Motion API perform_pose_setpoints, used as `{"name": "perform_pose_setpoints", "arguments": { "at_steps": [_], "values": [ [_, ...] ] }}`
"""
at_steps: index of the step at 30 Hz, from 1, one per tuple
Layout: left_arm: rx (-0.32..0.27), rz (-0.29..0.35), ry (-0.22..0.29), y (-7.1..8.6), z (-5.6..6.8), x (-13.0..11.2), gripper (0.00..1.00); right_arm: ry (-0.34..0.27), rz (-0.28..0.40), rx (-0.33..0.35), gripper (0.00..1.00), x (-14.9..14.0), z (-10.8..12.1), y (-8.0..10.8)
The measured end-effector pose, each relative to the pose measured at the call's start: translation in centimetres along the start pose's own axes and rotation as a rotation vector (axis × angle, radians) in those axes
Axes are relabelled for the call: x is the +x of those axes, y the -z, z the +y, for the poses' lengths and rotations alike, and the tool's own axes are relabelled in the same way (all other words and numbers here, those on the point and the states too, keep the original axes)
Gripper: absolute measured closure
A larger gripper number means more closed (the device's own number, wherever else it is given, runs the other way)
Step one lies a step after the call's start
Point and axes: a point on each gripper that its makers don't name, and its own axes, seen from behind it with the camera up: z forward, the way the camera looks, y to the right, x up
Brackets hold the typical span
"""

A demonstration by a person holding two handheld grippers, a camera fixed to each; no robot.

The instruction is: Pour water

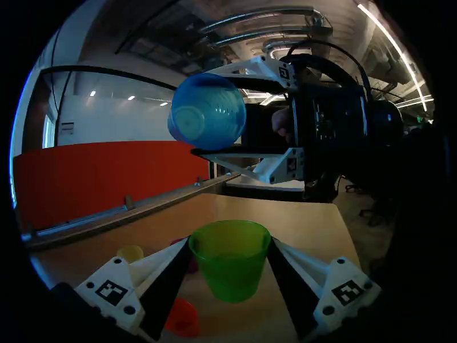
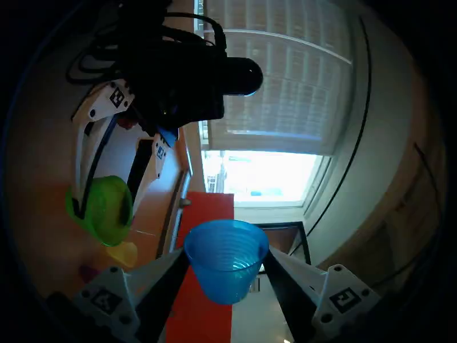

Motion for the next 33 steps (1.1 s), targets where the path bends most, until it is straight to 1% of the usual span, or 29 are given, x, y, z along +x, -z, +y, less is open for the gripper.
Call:
{"name": "perform_pose_setpoints", "arguments": {
  "at_steps": [3,6,9,15,19,22,27,30,33],
  "values": [
    [0.0,0.001,0.0,0.0,0.0,0.1,0.11,-0.007,0.001,-0.001,0.1,0.1,-0.2,0.0],
    [0.0,0.002,0.0,0.0,0.0,0.1,0.11,-0.035,0.003,0.0,0.1,0.1,-0.6,-0.1],
    [0.001,0.003,0.0,0.1,0.0,0.2,0.11,-0.098,0.006,0.0,0.1,-0.1,-0.8,0.0],
    [0.001,0.002,0.0,0.2,0.0,0.2,0.11,-0.284,0.007,-0.001,0.1,-0.9,-1.1,0.4],
    [0.005,0.001,-0.001,0.2,-0.1,0.2,0.11,-0.43,-0.004,0.011,0.1,-1.6,-2.0,0.7],
    [0.006,0.001,0.0,0.2,-0.2,0.2,0.11,-0.524,-0.011,0.016,0.1,-2.0,-2.7,0.9],
    [0.006,-0.006,-0.004,0.2,0.0,0.1,0.11,-0.656,-0.023,0.028,0.1,-2.3,-3.8,1.3],
    [0.007,-0.01,-0.006,0.2,0.0,0.1,0.11,-0.753,-0.03,0.033,0.1,-2.4,-4.2,1.5],
    [0.009,-0.013,-0.006,0.3,-0.1,0.0,0.11,-0.866,-0.038,0.038,0.1,-2.6,-4.7,1.7]
  ]
}}
